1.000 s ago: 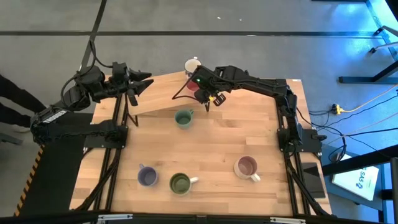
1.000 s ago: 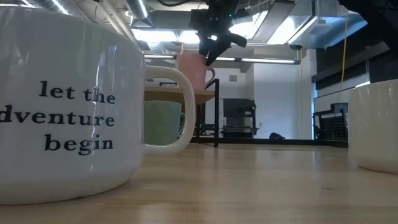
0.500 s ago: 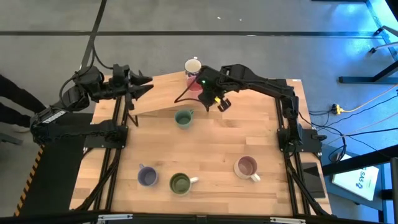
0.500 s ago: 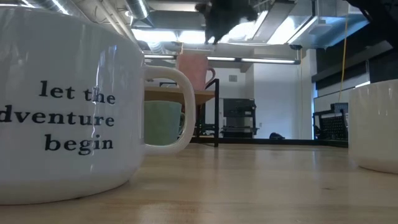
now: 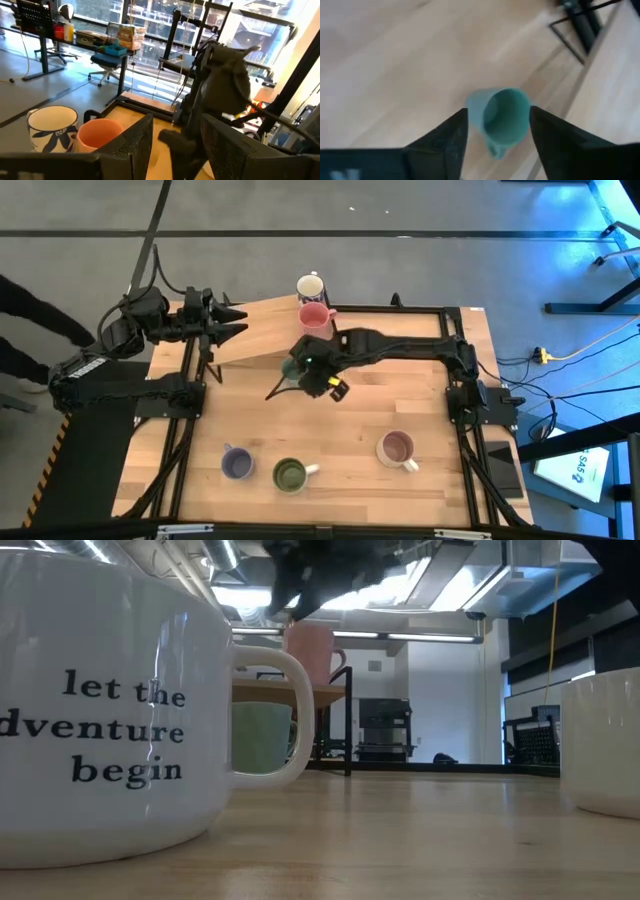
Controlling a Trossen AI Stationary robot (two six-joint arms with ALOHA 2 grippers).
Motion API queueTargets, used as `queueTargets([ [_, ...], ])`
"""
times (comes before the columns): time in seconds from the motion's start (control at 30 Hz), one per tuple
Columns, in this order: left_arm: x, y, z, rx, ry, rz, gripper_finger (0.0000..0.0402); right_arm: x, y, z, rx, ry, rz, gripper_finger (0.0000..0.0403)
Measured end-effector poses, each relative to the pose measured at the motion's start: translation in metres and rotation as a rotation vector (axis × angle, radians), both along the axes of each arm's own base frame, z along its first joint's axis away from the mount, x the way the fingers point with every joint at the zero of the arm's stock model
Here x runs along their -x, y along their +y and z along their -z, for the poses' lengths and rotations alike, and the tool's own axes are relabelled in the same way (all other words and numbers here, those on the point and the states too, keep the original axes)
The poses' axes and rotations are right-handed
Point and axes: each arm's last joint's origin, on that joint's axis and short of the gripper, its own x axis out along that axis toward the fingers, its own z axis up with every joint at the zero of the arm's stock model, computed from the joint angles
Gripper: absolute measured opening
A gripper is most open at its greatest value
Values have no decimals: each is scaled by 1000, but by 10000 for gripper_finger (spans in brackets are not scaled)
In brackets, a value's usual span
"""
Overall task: Place coffee mugs
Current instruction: Put the light green mug on the shelf
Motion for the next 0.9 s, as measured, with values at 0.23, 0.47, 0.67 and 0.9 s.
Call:
queueTargets([
  [0.23,2,-1,2,7,22,1,160,-20,-2,43,8,-20,8,223],
  [0.47,4,-2,4,15,37,1,160,-33,-11,83,47,58,28,210],
  [0.67,6,-3,3,14,31,0,160,-36,-27,91,73,70,79,209],
  [0.9,6,-2,3,15,32,0,160,-37,-32,107,38,126,73,194],
])
